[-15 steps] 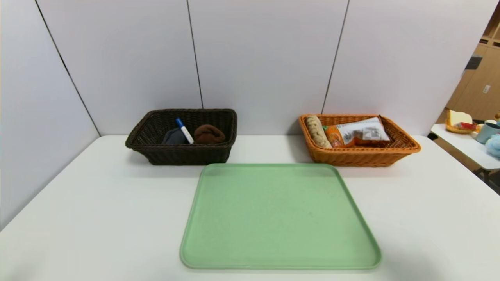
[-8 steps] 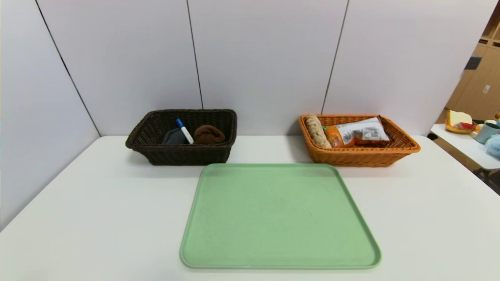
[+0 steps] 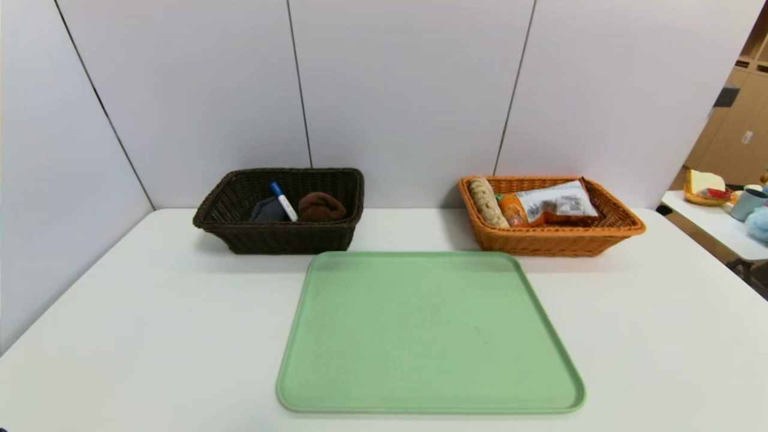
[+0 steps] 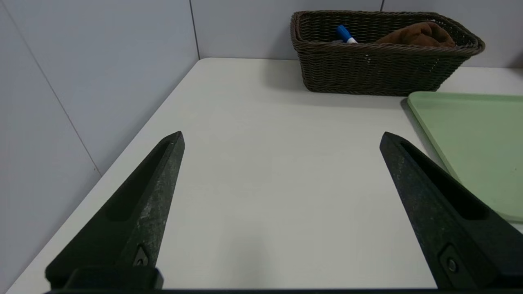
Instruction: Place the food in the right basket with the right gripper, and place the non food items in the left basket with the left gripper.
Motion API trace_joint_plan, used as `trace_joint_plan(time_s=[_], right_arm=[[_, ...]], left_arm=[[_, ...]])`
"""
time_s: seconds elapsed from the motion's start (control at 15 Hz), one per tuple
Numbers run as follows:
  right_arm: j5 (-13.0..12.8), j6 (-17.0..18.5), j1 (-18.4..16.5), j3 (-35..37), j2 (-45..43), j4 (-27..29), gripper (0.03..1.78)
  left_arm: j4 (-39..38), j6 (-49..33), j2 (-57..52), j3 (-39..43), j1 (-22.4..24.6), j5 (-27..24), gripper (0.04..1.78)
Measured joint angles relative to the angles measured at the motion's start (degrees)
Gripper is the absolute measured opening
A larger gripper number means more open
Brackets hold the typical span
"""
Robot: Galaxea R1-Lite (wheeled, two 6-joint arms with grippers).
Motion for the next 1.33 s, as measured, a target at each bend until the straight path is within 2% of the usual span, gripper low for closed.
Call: trace_joint_plan(time_s=[0.2, 0.27, 0.4, 0.53, 0.8, 1.13, 1.27, 1.33], right_arm=[[0.16, -2.40, 0.00, 8.05, -0.32, -10.14, 1.71], [0.20, -2.54, -0.02, 9.35, -0.32, -11.41, 1.71], [0.71, -0.66, -0.02, 10.45, -0.32, -5.75, 1.71], [-0.15, 3.52, 0.00, 10.53, -0.27, 0.68, 1.71], [-0.63, 5.90, 0.00, 10.75, -0.32, 0.11, 1.71], [-0.59, 2.80, -0.02, 10.80, -0.32, 0.05, 1.71], [-1.16, 3.67, -0.02, 10.83, -0.32, 0.18, 1.71], [-1.68, 5.53, -0.02, 10.83, -0.32, 0.09, 1.71]], left_arm=[[-2.69, 3.23, -3.06, 6.56, 0.44, -3.57, 1.69], [-2.95, 4.05, -3.47, 7.41, 0.51, -5.03, 1.69], [0.28, 4.13, -3.95, 8.17, 0.55, -7.09, 1.69], [0.28, 1.84, -4.06, 8.33, 0.57, -7.16, 1.69], [0.46, -0.95, -4.13, 8.37, 0.57, -5.75, 1.69], [0.46, -1.37, -4.13, 8.37, 0.57, -5.60, 1.69], [0.46, -1.37, -4.11, 8.37, 0.57, -5.62, 1.69], [0.46, -1.37, -4.11, 8.37, 0.57, -5.60, 1.69]])
